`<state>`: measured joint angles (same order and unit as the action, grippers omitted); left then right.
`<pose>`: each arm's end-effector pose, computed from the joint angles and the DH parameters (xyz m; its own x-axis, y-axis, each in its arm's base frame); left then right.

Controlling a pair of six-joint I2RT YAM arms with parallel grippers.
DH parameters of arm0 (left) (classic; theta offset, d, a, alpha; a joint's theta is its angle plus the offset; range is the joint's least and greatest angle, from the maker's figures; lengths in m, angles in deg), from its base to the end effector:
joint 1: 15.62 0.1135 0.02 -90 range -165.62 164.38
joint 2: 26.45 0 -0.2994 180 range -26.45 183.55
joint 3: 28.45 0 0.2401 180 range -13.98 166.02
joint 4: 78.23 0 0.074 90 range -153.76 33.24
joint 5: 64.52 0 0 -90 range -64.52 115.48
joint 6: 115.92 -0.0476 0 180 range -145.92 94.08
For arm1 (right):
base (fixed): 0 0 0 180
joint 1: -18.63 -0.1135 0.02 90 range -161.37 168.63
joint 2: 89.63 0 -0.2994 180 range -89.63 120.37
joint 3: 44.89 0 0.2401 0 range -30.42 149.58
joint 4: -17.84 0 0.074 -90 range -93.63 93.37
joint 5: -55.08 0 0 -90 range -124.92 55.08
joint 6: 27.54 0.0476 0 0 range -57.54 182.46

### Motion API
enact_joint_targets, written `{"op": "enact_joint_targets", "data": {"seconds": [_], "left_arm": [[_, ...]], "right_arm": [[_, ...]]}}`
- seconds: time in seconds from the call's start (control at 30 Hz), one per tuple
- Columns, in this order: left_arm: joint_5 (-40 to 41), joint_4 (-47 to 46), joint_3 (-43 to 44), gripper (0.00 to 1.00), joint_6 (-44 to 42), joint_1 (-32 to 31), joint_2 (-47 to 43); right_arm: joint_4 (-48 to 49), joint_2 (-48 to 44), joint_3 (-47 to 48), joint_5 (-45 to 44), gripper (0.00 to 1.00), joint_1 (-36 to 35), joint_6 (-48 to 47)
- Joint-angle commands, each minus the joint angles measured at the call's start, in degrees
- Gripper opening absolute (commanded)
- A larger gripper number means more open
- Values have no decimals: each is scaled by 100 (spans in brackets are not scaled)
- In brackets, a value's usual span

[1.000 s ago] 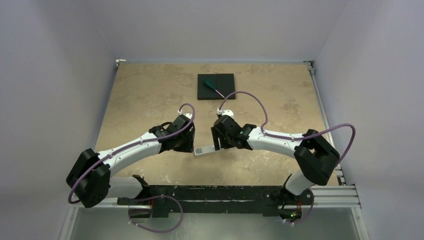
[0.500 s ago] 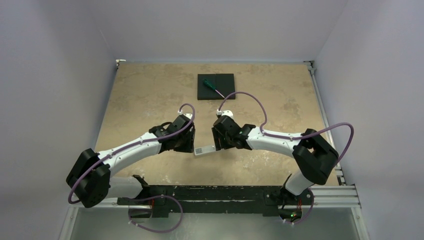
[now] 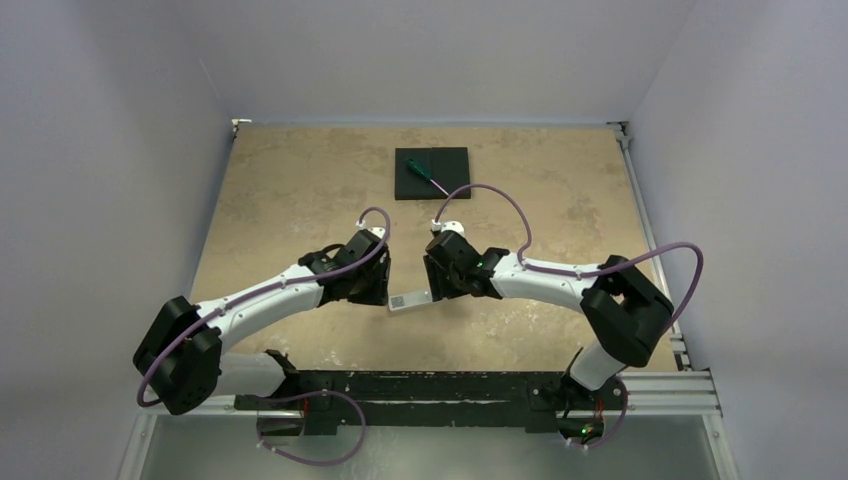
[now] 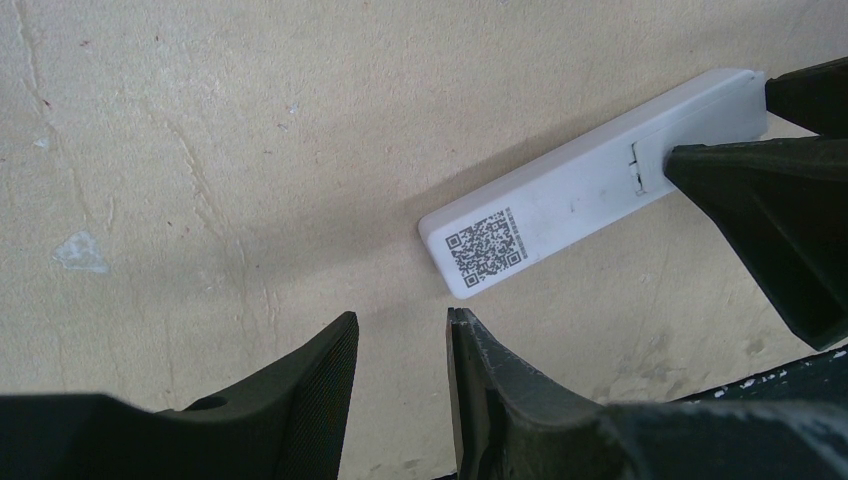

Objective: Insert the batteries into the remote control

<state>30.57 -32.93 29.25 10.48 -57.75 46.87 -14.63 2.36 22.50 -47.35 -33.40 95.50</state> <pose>0.1692 -0.1473 0.2295 -0.8992 0.0163 -0.4372 0.1274 0.9658 -0.2260 0.2014 0.2414 0.2116 -0.8134 -0.1768 -0.5542 -0.3035 0.9418 0.1449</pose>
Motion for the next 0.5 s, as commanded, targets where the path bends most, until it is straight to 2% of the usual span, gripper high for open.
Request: {"op": "enact_joint_targets", "data": {"seconds": [0.0,0.47], "left_arm": [[-59,-149,-25,38,-27,19,16],[-93,-193,-46,38,-24,20,47]], "right_arm": [[31,67,113,135,57,8,-96],[-3,109,109,82,53,9,-122]]}}
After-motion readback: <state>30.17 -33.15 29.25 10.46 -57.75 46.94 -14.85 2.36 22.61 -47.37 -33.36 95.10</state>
